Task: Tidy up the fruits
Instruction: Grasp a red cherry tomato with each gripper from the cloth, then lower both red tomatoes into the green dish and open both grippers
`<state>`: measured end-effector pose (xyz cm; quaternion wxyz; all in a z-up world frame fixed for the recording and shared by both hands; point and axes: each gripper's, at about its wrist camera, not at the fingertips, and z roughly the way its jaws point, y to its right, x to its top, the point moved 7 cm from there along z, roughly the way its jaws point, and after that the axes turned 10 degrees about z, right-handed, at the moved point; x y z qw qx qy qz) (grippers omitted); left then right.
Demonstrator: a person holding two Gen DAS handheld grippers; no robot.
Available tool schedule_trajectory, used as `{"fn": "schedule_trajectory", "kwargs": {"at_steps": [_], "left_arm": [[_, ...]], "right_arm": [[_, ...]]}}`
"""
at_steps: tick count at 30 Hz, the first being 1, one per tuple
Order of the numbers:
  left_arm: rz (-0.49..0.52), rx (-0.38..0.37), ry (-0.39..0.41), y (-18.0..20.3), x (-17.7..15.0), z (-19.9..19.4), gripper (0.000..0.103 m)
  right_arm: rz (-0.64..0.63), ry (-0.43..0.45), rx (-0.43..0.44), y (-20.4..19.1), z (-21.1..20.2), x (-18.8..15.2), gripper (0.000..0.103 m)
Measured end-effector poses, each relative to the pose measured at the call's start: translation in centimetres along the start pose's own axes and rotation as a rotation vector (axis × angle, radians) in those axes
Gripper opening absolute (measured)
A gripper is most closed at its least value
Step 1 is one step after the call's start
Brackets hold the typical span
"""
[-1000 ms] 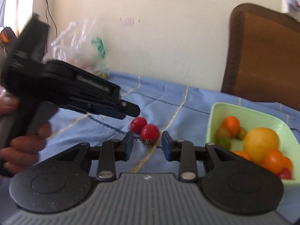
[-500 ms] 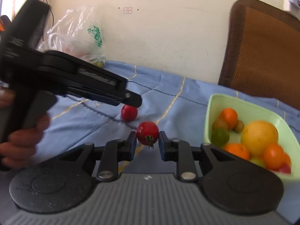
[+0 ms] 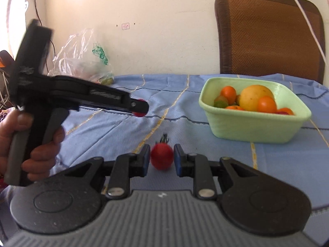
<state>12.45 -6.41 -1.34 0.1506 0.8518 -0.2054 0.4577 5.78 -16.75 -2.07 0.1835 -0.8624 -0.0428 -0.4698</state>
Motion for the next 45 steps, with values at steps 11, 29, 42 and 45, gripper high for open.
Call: {"fn": "schedule_trajectory", "kwargs": {"at_steps": [11,29,42,45], "left_arm": [[0.066,-0.017,-0.051,3.4,-4.9,-2.8,0.03],[0.117,0.031,-0.05,4.3,-5.2,-2.6,0.027],[0.11,-0.093,0.045,6.5,5.0,1.5,0.027],[0.063,-0.136,0.01,6.4,6.8,4.6,0.027]], "right_arm": [[-0.005,-0.033,-0.019,0.7,-2.2,-1.9,0.024],[-0.024,-0.054,-0.012,0.8,1.5,-0.2,0.03],[0.032,0.222,-0.104,6.3,-2.8,5.6,0.03],[0.036,0.215,-0.115,7.5,-1.4,6.5,0.03]]}}
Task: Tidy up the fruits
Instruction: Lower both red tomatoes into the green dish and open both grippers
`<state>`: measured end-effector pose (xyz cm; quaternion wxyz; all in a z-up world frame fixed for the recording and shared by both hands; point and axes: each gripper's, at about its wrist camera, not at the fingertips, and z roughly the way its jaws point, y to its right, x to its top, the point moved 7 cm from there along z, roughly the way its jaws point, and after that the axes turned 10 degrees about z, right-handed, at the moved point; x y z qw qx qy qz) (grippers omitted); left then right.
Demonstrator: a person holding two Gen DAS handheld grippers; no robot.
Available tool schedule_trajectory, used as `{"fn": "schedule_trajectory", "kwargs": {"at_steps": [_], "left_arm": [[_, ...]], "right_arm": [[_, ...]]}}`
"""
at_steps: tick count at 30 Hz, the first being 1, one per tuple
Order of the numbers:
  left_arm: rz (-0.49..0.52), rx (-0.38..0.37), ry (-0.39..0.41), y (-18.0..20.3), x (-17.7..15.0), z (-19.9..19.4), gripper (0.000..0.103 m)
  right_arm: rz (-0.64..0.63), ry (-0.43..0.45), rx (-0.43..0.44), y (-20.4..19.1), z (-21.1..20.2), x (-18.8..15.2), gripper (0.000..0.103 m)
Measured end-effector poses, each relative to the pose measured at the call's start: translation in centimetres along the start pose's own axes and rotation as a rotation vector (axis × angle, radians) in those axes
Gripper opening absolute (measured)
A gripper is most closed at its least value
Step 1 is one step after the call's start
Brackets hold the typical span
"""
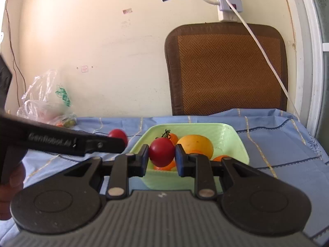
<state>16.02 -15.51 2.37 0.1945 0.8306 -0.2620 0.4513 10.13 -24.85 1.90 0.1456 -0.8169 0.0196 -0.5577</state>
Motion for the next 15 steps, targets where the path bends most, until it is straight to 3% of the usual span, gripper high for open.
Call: {"fn": "schedule_trajectory", "kwargs": {"at_steps": [5,8,15], "left_arm": [[-0.039,-0.024,-0.044,-0.7,0.6,3.6,0.027],[-0.035,-0.022,-0.041,-0.8,0.6,4.3,0.033],[-0.074,0.008,0.006,-1.5,0.3,1.6,0.036]], "right_arm": [[-0.017,-0.023,-0.02,0.5,2.0,-0.7,0.03],[-0.004,-0.027,-0.011,0.6,2.2,-1.1,0.031],[0.021,0.02,-0.003,0.9,1.1,-0.7,0.035]]}}
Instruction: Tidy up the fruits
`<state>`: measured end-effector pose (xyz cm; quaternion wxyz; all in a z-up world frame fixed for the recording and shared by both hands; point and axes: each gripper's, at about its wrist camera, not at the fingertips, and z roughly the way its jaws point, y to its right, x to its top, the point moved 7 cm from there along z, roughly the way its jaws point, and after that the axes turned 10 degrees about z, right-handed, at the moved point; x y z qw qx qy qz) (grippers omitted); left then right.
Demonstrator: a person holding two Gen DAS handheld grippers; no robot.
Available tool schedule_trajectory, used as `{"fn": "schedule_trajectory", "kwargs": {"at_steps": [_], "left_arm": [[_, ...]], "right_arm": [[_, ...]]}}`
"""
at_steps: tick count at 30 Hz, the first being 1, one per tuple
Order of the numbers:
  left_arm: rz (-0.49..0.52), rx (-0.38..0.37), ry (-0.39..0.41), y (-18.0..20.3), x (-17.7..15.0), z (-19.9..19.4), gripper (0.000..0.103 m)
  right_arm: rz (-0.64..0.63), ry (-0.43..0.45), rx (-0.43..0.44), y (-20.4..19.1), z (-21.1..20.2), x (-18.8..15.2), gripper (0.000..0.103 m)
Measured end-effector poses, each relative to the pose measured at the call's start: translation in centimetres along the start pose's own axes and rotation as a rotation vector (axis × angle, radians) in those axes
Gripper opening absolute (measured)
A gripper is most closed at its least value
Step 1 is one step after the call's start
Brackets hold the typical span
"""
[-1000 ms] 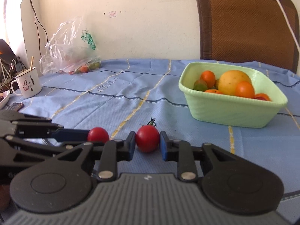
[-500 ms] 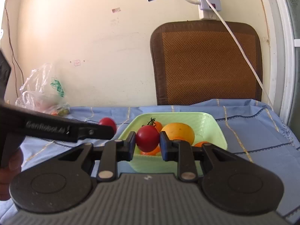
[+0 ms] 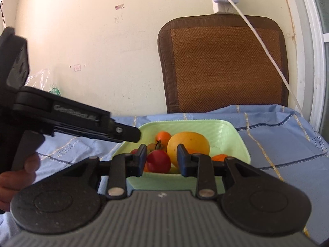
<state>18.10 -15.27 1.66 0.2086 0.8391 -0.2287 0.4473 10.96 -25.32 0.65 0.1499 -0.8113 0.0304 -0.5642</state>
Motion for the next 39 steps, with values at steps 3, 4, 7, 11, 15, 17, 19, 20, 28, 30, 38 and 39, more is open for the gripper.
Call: {"fn": "schedule_trajectory", "kwargs": {"at_steps": [3,4,7,11,15,17,19,20,28,30,38,39], "left_arm": [[-0.017,0.05,0.022,-0.7,-0.7,-2.5,0.037],[-0.016,0.071,0.026,-0.9,-1.1,-3.4,0.041],[0.012,0.15,0.032,-1.1,-2.8,-6.1,0.042],[0.022,0.224,0.002,-1.1,-5.6,-8.6,0.051],[0.053,0.313,-0.016,-0.5,-7.9,-10.8,0.055],[0.059,0.322,-0.018,0.0,-8.6,-11.5,0.061],[0.073,0.335,-0.019,0.6,-9.0,-12.1,0.067],[0.09,0.342,-0.015,1.0,-9.2,-12.4,0.076],[0.12,0.394,-0.012,2.7,-10.8,-14.2,0.103],[0.12,0.395,-0.056,2.9,-11.5,-14.0,0.103],[0.103,0.425,-0.069,2.8,-12.4,-14.5,0.103],[0.103,0.428,-0.07,2.8,-12.5,-14.6,0.103]], "right_arm": [[0.021,0.027,-0.006,0.1,-0.9,0.2,0.035],[0.038,0.037,-0.008,0.2,-1.3,0.3,0.035],[0.108,0.033,-0.012,0.5,-2.4,-0.1,0.034],[0.187,-0.008,0.006,0.3,-3.1,-1.0,0.033],[0.264,-0.039,0.035,-0.8,-4.9,-2.2,0.035],[0.288,-0.073,0.032,-1.4,-5.5,-3.2,0.035],[0.31,-0.111,0.041,-2.1,-6.0,-4.1,0.035],[0.317,-0.126,0.045,-2.5,-6.3,-4.5,0.035],[0.337,-0.215,0.06,-5.2,-8.3,-7.0,0.036],[0.342,-0.222,0.059,-5.5,-8.7,-7.4,0.036],[0.367,-0.216,0.031,-5.1,-9.3,-7.5,0.045],[0.371,-0.211,0.027,-5.0,-9.3,-7.4,0.045]]}}
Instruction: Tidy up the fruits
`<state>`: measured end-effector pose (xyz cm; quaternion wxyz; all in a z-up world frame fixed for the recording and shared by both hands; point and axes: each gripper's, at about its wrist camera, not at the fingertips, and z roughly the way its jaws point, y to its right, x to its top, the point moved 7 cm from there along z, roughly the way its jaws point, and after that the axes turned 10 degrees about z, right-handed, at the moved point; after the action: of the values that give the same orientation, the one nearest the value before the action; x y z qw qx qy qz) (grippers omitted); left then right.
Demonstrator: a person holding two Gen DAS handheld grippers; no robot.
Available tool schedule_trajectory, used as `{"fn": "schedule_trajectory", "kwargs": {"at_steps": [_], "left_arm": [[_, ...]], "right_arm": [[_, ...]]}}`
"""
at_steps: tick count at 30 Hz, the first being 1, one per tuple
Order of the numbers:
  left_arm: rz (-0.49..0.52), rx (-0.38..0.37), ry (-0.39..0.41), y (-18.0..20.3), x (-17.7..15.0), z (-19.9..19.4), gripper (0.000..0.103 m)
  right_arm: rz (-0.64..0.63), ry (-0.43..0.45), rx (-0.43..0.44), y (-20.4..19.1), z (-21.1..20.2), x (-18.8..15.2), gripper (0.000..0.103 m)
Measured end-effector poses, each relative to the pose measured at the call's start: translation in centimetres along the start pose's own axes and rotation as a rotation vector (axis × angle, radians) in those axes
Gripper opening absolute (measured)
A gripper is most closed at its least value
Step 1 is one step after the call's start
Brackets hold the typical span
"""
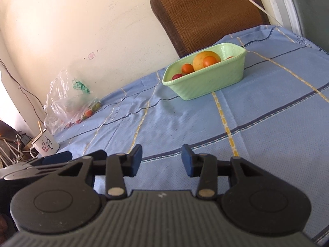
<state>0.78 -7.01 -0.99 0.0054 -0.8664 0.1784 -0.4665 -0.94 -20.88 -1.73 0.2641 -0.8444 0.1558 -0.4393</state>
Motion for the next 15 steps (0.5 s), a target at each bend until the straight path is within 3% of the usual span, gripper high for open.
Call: {"fn": "schedule_trajectory", "kwargs": {"at_steps": [10,15], "left_arm": [[-0.021,0.035,-0.022,-0.8,-0.3,0.4,0.103],[-0.02,0.076,-0.048,-1.1,-0.7,0.8,0.103]], "right_arm": [[0.052,0.025,-0.042,1.5,0.0,0.6,0.046],[0.04,0.059,-0.069,1.6,-0.2,0.9,0.056]]}}
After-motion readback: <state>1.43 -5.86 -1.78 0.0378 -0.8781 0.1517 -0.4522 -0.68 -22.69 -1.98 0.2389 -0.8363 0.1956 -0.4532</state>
